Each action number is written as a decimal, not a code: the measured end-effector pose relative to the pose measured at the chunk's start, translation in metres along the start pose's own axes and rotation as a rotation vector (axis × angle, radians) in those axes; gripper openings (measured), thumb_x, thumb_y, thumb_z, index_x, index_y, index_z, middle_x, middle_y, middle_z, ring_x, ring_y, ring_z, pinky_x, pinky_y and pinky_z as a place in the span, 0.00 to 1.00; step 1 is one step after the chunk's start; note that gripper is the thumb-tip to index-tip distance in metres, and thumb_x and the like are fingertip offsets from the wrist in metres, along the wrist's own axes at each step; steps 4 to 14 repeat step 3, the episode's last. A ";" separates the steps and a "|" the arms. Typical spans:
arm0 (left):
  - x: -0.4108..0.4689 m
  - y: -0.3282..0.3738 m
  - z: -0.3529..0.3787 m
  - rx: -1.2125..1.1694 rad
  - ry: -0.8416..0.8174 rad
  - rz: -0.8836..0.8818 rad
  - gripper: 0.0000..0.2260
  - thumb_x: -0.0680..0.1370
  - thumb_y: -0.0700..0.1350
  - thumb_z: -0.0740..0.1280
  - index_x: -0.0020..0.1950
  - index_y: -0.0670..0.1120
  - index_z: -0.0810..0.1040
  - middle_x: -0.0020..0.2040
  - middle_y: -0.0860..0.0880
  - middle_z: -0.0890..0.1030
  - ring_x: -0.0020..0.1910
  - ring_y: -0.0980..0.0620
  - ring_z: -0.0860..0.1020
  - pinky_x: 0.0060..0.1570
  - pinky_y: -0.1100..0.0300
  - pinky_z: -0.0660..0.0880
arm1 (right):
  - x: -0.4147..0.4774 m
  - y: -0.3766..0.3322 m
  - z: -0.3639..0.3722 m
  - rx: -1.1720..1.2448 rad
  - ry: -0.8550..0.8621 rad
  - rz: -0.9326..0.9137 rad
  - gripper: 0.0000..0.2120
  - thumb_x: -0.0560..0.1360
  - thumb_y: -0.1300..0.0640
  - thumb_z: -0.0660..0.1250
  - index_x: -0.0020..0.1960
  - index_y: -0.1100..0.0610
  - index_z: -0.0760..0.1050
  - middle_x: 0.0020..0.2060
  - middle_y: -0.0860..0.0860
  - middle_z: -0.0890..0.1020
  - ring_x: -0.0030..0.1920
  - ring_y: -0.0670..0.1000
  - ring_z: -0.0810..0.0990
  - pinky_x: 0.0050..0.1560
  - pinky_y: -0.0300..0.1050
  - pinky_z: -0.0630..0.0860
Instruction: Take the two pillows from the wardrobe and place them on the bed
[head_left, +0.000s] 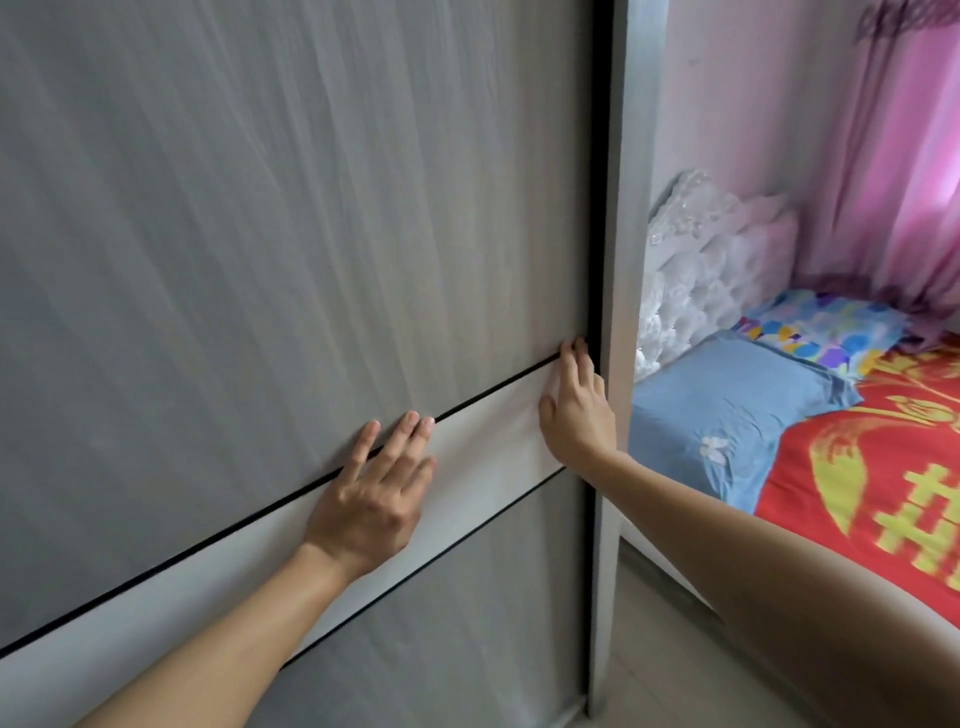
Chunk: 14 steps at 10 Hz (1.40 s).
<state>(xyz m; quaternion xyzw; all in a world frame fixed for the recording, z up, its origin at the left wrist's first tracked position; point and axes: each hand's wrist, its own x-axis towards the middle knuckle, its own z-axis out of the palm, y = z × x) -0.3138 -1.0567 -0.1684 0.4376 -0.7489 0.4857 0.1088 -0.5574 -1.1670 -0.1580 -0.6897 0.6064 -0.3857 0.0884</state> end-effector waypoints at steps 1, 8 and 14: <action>0.002 0.004 -0.003 -0.019 -0.015 -0.029 0.16 0.72 0.43 0.62 0.58 0.46 0.79 0.73 0.41 0.67 0.75 0.44 0.61 0.74 0.41 0.54 | 0.002 0.014 -0.017 0.024 -0.078 -0.079 0.32 0.76 0.58 0.60 0.76 0.52 0.51 0.78 0.48 0.51 0.73 0.55 0.61 0.61 0.54 0.72; 0.028 0.033 -0.005 -0.121 -0.024 -0.132 0.16 0.68 0.40 0.65 0.55 0.43 0.80 0.68 0.39 0.73 0.71 0.40 0.67 0.71 0.40 0.60 | 0.016 0.040 -0.064 0.202 0.024 -0.131 0.20 0.76 0.56 0.62 0.68 0.52 0.70 0.60 0.51 0.80 0.58 0.53 0.79 0.55 0.50 0.76; 0.028 0.033 -0.005 -0.121 -0.024 -0.132 0.16 0.68 0.40 0.65 0.55 0.43 0.80 0.68 0.39 0.73 0.71 0.40 0.67 0.71 0.40 0.60 | 0.016 0.040 -0.064 0.202 0.024 -0.131 0.20 0.76 0.56 0.62 0.68 0.52 0.70 0.60 0.51 0.80 0.58 0.53 0.79 0.55 0.50 0.76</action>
